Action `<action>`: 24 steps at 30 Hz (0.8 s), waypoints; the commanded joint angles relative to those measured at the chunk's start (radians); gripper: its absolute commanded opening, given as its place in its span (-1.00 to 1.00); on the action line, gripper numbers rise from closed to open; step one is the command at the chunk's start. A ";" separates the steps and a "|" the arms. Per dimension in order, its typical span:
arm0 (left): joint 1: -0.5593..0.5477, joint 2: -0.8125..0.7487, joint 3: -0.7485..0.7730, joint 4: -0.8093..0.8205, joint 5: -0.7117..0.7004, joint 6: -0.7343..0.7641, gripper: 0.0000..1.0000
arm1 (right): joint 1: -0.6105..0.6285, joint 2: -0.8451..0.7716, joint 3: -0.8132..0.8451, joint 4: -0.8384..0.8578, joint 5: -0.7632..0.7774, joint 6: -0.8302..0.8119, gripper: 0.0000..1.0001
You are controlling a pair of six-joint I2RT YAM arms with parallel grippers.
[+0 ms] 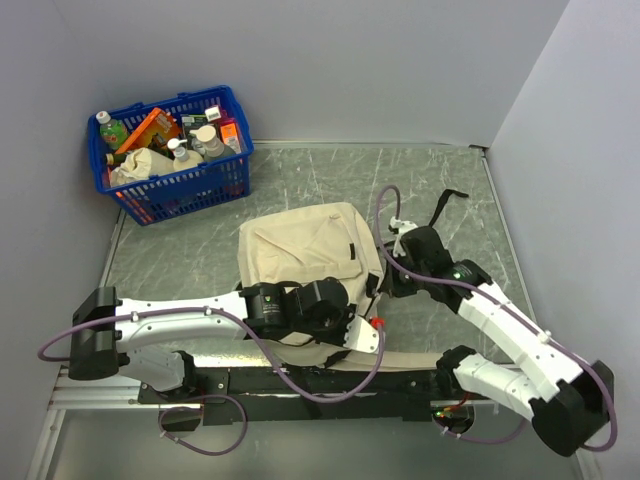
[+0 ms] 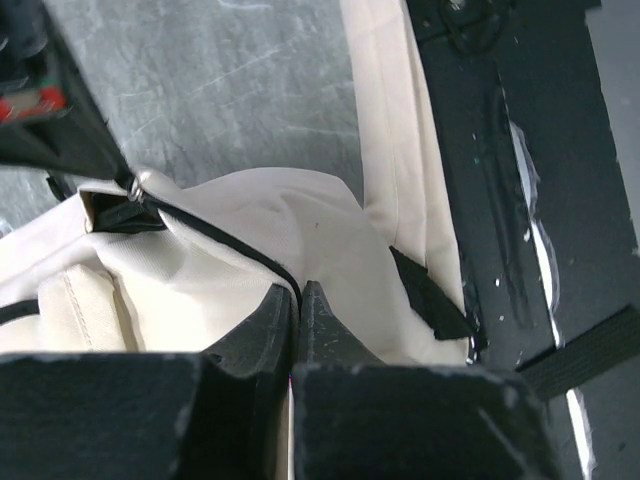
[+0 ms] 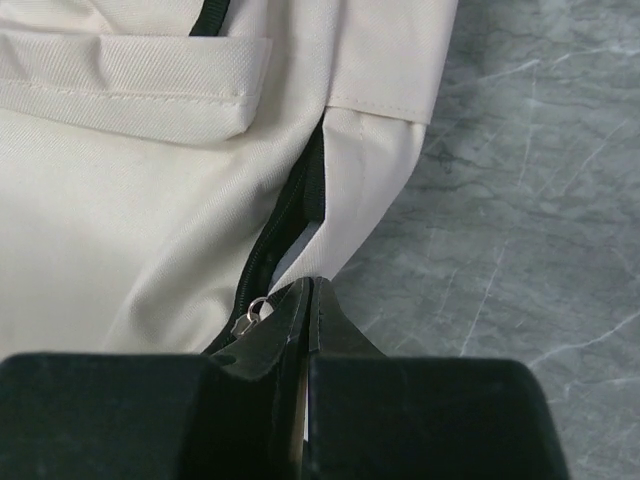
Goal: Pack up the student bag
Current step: Zip the student bag at the center of the board.
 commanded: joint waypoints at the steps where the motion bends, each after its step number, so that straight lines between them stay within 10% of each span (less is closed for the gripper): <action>1: -0.041 -0.055 0.043 -0.105 0.244 0.071 -0.98 | -0.039 0.089 0.081 0.079 0.158 -0.058 -1.00; 19: -0.049 -0.078 0.124 -0.160 0.261 0.200 -0.97 | -0.100 0.494 0.369 0.240 0.396 -0.103 -1.00; 23: -0.024 -0.046 0.182 -0.099 0.113 0.171 0.93 | -0.154 0.569 0.498 0.215 0.337 -0.095 -1.00; 24: -0.003 -0.038 0.210 -0.113 0.106 0.159 0.93 | -0.163 0.579 0.541 0.207 0.311 -0.089 -1.00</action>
